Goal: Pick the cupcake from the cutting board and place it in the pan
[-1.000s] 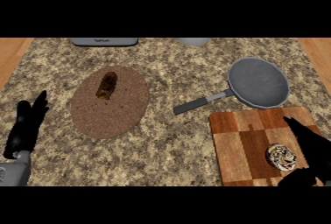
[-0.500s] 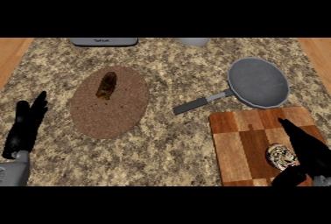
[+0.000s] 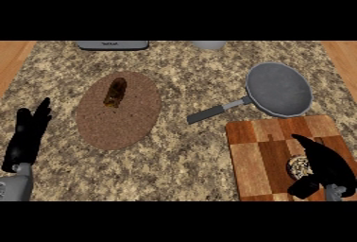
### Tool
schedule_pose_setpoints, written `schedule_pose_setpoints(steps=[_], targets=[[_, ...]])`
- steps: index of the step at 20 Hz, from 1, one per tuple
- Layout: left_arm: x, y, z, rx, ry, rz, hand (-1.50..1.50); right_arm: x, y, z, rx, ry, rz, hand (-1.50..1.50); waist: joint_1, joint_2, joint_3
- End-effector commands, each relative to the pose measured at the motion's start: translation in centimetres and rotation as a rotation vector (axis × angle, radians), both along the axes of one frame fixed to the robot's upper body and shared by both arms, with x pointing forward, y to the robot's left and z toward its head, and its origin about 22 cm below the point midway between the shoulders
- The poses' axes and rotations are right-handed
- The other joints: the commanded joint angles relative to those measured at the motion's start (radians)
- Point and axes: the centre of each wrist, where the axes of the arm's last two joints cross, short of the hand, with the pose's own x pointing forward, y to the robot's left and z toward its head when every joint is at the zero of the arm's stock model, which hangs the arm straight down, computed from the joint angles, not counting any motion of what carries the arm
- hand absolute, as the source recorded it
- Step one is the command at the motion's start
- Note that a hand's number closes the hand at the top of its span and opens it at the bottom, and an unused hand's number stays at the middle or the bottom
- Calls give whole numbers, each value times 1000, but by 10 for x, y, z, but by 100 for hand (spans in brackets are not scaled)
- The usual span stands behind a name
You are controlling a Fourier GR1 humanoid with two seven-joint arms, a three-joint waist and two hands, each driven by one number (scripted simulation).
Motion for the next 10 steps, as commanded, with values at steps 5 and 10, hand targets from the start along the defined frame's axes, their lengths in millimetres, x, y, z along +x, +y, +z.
schedule_pose_setpoints(steps=[5, 10], targets=[[1, 6, 2, -9, -5, 12, 0, -18, -4, -3, -143, -67, 89, 150, -4, -1, 0], [11, 11, -2, 14, 0, 0, 0, -11, -6, 0, -126, -95, 80, 150, -4, 0, 0]])
